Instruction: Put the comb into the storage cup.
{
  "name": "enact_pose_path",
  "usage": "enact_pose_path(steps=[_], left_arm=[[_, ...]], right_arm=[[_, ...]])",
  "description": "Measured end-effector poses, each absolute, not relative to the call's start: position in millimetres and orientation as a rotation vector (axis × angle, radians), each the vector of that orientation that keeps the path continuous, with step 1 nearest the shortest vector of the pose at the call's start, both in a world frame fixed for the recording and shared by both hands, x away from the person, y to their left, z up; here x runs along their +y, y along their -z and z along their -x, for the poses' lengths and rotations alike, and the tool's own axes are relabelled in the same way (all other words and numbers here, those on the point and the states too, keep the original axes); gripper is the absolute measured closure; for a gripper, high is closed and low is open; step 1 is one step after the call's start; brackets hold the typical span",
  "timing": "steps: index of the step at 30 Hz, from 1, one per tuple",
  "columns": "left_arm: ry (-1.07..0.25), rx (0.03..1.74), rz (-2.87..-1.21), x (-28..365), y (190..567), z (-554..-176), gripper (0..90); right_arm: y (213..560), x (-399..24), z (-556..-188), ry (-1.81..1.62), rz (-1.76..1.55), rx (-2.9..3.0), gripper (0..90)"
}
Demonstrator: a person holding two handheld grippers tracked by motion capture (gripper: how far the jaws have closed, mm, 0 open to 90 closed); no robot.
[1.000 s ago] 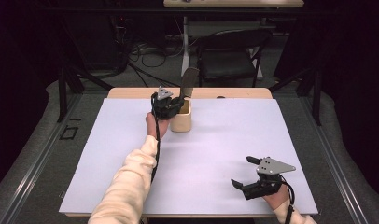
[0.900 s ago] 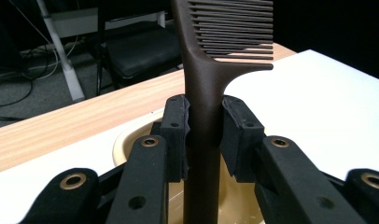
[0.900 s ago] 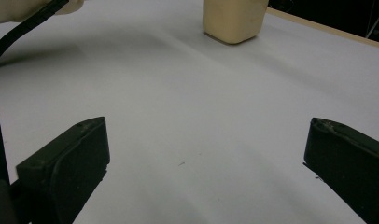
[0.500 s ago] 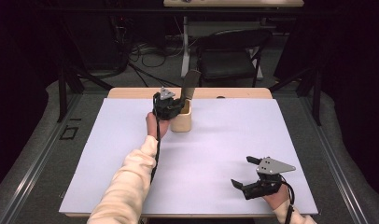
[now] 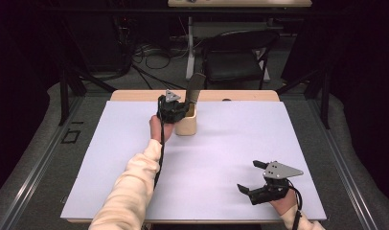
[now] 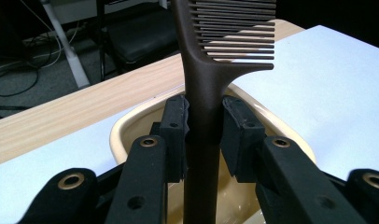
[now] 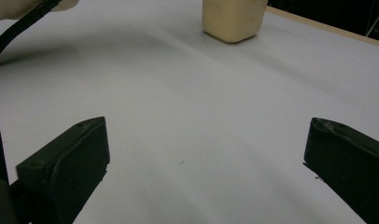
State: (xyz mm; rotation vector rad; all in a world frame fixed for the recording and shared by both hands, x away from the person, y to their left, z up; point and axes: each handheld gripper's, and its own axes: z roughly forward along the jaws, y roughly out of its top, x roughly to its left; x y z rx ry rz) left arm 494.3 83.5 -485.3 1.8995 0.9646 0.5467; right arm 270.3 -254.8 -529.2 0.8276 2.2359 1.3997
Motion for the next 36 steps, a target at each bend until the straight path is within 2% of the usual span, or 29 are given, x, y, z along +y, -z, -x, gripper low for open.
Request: enact_pose_path(steps=[7, 20, 28, 36], left_arm=[[-0.557, 0.955, -1.897, 84, 481, -491, 70.7], [-0.546, 0.919, -1.860, 96, 461, -479, 55.5], [-0.500, 0.926, -1.897, 105, 452, -473, 45.4], [-0.482, 0.950, -1.924, 114, 445, -463, 23.6]], right_arm=[[529, -255, -270, -1.399, -0.827, 2.237, 0.0], [530, -254, -270, -1.401, -0.830, 2.235, 0.0], [529, -254, -270, -1.398, -0.833, 2.237, 0.0], [529, -254, -270, -1.401, -0.835, 2.237, 0.0]])
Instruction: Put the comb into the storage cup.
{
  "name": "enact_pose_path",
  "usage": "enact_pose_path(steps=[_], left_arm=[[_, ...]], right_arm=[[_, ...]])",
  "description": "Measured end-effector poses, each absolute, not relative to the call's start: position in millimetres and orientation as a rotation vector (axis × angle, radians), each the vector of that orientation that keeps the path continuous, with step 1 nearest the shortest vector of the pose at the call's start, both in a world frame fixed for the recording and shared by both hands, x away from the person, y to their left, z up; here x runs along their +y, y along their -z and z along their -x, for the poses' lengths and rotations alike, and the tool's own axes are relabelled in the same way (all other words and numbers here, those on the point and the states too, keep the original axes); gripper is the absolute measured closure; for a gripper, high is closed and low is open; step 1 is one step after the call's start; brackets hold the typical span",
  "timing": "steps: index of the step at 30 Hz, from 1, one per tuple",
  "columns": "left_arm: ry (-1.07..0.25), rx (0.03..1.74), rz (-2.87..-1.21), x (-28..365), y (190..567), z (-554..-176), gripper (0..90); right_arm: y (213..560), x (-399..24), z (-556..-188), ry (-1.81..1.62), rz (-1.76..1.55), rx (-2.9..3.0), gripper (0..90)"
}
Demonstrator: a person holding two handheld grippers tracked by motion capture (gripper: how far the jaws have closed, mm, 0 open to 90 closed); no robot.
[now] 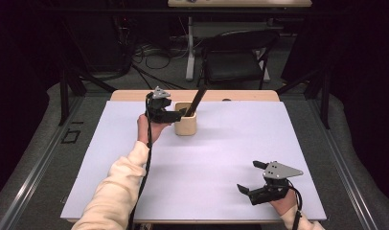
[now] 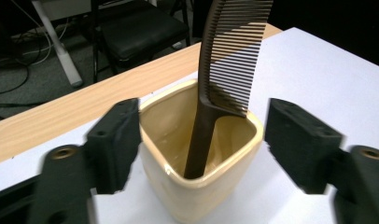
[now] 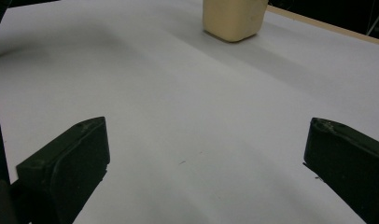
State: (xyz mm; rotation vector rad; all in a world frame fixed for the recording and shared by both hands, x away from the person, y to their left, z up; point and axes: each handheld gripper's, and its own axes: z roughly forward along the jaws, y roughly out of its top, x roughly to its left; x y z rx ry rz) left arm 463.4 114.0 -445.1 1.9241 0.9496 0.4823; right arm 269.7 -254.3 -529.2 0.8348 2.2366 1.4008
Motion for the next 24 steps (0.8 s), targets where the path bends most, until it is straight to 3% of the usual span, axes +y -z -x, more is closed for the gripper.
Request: enact_pose_path(steps=[17, 24], left_arm=[[-0.494, 1.002, -1.921, 145, 447, -438, 0.9], [-0.505, 1.004, -1.937, 153, 450, -424, 0.0]], right_arm=[[529, -254, -269, -1.399, -0.830, 2.236, 0.0], [529, -254, -269, -1.396, -0.829, 2.235, 0.0]])
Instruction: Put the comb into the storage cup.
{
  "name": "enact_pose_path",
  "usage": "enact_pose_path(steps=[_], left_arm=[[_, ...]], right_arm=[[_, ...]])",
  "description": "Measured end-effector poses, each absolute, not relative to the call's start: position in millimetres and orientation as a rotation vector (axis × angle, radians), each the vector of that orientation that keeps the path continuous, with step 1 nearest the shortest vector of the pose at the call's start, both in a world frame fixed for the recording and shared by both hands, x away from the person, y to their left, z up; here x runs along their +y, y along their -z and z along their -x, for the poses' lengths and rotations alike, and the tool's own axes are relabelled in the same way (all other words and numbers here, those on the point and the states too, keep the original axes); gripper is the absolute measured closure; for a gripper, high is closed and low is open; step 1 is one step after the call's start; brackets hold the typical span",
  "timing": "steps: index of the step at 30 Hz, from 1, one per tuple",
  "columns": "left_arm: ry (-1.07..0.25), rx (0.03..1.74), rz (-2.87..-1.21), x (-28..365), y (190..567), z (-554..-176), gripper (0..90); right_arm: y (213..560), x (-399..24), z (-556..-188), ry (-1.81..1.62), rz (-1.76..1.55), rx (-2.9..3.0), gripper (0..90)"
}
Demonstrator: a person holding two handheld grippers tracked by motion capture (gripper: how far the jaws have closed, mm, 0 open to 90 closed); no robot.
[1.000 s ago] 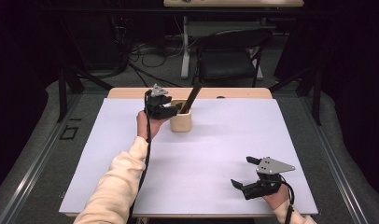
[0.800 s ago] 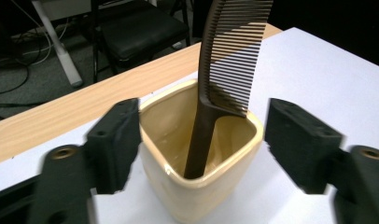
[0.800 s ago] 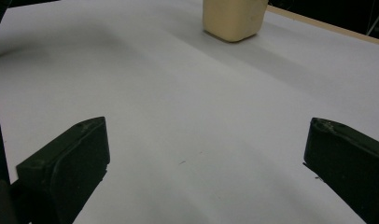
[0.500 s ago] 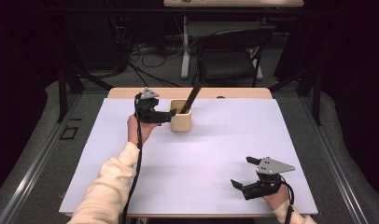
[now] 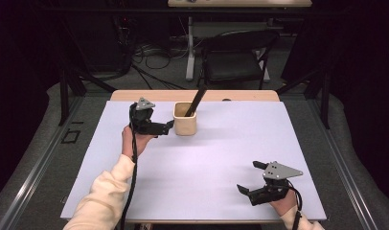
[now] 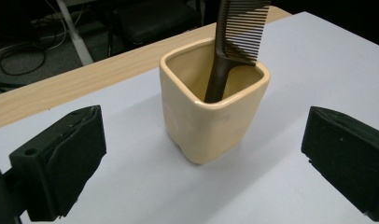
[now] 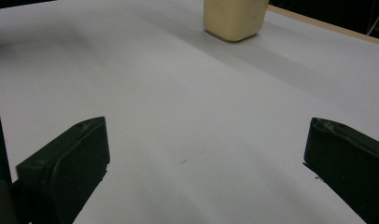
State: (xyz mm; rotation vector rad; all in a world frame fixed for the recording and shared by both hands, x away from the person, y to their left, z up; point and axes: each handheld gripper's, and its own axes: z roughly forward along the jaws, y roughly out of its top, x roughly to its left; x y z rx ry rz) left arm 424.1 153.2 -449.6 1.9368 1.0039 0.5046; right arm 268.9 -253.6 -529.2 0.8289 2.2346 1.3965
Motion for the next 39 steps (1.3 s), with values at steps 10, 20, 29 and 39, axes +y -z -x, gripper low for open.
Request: enact_pose_path(steps=[10, 20, 29, 39], left_arm=[[-0.515, 1.024, -1.947, 168, 455, -405, 0.0], [-0.534, 1.011, -1.950, 177, 458, -382, 0.0], [-0.538, 1.006, -1.949, 181, 466, -366, 0.0], [-0.540, 1.009, -1.952, 187, 476, -346, 0.0]], right_arm=[[530, -253, -269, -1.398, -0.827, 2.237, 0.0], [529, -254, -269, -1.392, -0.832, 2.235, 0.0], [530, -254, -269, -1.393, -0.835, 2.236, 0.0], [529, -255, -269, -1.385, -0.839, 2.241, 0.0]])
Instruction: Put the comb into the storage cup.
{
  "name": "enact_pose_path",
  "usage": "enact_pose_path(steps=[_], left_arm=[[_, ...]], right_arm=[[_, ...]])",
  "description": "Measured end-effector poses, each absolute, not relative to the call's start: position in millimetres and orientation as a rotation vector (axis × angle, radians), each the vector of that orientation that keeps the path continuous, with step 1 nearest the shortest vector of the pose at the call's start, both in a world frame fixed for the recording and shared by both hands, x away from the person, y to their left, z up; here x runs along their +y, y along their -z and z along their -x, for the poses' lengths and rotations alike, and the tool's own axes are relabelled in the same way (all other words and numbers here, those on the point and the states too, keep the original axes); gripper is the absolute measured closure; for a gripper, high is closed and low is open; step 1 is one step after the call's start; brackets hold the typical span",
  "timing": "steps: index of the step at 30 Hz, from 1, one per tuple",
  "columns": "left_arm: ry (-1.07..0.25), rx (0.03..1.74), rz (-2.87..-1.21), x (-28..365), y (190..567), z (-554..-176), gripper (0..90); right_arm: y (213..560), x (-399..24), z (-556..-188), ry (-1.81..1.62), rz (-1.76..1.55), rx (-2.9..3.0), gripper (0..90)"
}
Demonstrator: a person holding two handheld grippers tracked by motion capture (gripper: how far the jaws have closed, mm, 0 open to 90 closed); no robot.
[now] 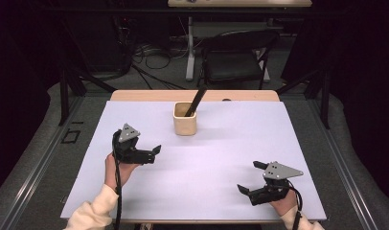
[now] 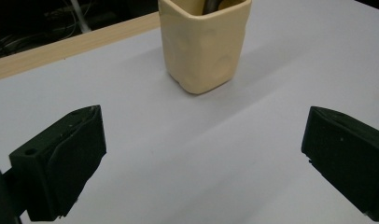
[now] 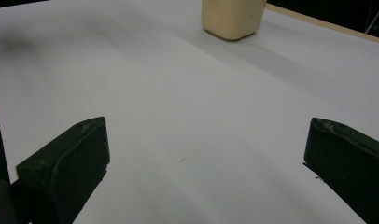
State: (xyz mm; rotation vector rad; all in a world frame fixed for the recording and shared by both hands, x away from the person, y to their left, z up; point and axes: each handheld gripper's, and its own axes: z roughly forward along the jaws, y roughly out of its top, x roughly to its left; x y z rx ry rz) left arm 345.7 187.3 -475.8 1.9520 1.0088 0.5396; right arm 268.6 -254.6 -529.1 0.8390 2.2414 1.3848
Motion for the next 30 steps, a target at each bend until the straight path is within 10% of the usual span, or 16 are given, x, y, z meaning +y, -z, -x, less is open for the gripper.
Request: enact_pose_path(steps=[30], left_arm=[[-0.587, 0.972, -1.945, 194, 509, -286, 0.0]], right_arm=[[529, -255, -268, -1.390, -0.842, 2.232, 0.0]])
